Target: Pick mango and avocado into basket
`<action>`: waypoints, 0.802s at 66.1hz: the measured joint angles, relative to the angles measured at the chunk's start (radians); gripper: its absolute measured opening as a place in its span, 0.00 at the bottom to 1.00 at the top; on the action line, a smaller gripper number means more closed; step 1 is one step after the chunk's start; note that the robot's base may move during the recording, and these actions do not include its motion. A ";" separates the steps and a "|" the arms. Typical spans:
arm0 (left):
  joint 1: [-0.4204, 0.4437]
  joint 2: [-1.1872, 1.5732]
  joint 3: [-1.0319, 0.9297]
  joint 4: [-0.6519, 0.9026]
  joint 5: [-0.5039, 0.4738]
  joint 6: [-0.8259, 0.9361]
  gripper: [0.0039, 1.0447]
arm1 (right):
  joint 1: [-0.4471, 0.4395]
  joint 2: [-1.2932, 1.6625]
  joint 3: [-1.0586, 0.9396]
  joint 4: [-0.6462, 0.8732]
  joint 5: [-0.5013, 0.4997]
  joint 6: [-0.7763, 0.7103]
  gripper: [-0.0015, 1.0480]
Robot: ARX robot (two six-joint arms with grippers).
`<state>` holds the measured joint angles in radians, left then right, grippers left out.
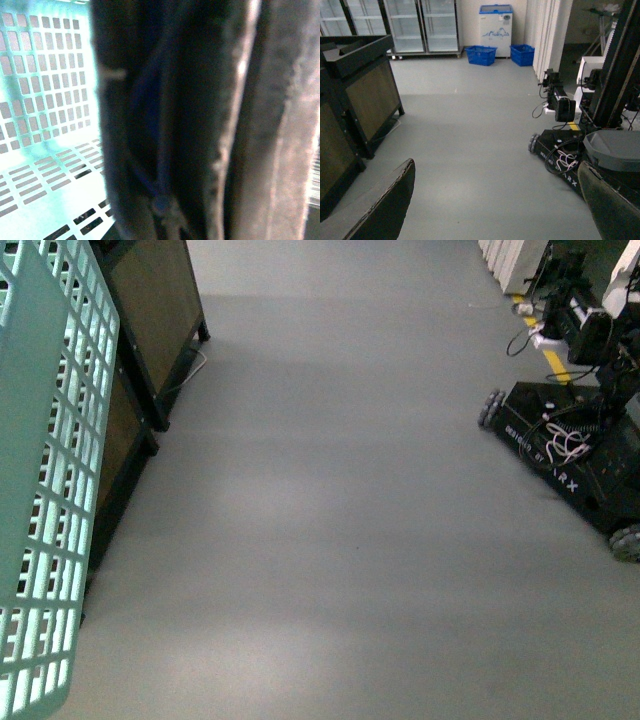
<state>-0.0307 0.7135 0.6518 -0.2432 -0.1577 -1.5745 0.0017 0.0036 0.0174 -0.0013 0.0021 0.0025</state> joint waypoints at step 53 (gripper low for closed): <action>0.000 -0.001 0.000 0.000 0.007 -0.001 0.13 | 0.000 0.000 0.000 0.000 0.004 0.000 0.92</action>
<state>-0.0311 0.7124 0.6521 -0.2432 -0.1505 -1.5757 0.0017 0.0040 0.0174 -0.0013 0.0059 0.0029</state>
